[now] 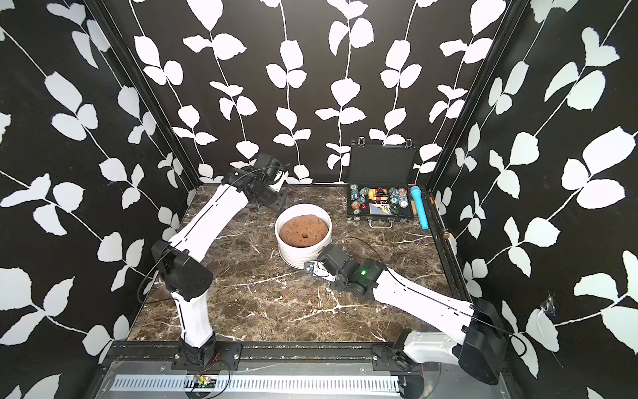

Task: Scrub the dried mud off the ceramic pot
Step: Rotate the pot on the tray.

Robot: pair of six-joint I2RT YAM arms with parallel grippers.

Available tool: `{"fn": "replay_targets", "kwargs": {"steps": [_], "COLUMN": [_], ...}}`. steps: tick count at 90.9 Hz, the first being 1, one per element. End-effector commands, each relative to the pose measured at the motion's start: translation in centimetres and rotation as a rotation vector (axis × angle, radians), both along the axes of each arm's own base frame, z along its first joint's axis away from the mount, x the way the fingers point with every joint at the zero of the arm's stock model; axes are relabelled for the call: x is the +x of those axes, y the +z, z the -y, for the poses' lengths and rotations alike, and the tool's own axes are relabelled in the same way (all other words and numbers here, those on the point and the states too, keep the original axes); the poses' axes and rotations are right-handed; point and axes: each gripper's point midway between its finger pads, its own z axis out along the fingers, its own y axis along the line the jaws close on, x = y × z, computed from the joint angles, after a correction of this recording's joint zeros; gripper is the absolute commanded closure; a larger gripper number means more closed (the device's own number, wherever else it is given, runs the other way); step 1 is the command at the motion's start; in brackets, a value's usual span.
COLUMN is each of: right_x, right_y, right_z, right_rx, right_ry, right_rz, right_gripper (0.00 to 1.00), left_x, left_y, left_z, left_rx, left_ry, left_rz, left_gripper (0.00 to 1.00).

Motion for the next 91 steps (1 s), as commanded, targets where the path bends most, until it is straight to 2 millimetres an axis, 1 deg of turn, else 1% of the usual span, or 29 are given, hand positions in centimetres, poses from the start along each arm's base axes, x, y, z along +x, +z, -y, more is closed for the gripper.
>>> {"fn": "replay_targets", "kwargs": {"steps": [1,4,8,11,19,22,24,30,32,34,39,50,56,65,77,82,91], "right_x": [0.3,0.4,0.5,0.5,0.6,0.6,0.6,0.6,0.6,0.6,0.6,0.5,0.5,0.4,0.4,0.4,0.3], "right_y": [0.6,0.9,1.2,1.4,1.9,2.0,2.1,2.4,2.5,2.5,2.7,2.9,3.2,3.3,3.6,3.8,3.8], "right_z": [0.5,0.5,0.6,0.6,0.8,0.9,0.9,1.0,1.1,1.1,1.2,1.3,1.4,1.6,1.7,1.7,1.7], "right_rx": [0.030,0.038,0.050,0.055,0.065,0.069,0.072,0.083,0.083,0.085,0.088,0.097,0.105,0.108,0.118,0.122,0.128], "right_ry": [-0.034,-0.039,-0.045,-0.047,-0.053,-0.054,-0.055,-0.057,-0.058,-0.057,-0.059,-0.062,-0.062,-0.062,-0.062,-0.062,-0.061], "right_rz": [0.003,0.007,0.010,0.015,0.024,0.028,0.030,0.036,0.036,0.038,0.042,0.048,0.054,0.060,0.066,0.070,0.070], "right_gripper": [1.00,1.00,1.00,1.00,1.00,1.00,1.00,1.00,1.00,1.00,1.00,1.00,1.00,1.00,1.00,1.00,1.00], "left_x": [-3.6,-4.4,-5.5,-6.4,-8.3,-8.9,-9.2,-9.9,-9.9,-10.3,-10.8,-11.1,-11.1,-11.5,-11.8,-11.8,-11.8], "left_y": [1.2,0.8,0.2,0.0,-0.9,-1.3,-1.6,-2.7,-2.8,-2.9,-3.4,-4.8,-5.2,-5.9,-7.2,-7.6,-8.0], "left_z": [-2.1,-2.0,-1.5,-1.7,-2.4,-2.2,-1.8,-1.0,-0.9,-0.1,0.3,1.3,1.9,2.4,2.2,2.3,2.4], "left_rx": [-0.096,-0.124,-0.163,-0.173,-0.179,-0.187,-0.197,-0.223,-0.229,-0.229,-0.225,-0.231,-0.234,-0.206,-0.166,-0.168,-0.160], "left_ry": [0.231,0.280,0.330,0.387,0.545,0.589,0.598,0.644,0.661,0.652,0.680,0.720,0.726,0.721,0.743,0.743,0.738], "left_rz": [-0.037,-0.045,-0.057,-0.071,-0.101,-0.113,-0.118,-0.154,-0.159,-0.164,-0.177,-0.202,-0.209,-0.220,-0.237,-0.244,-0.249], "left_gripper": [0.44,0.44,0.38,0.36,0.35,0.35,0.35,0.36,0.36,0.36,0.37,0.38,0.40,0.43,0.50,0.56,0.69]}}
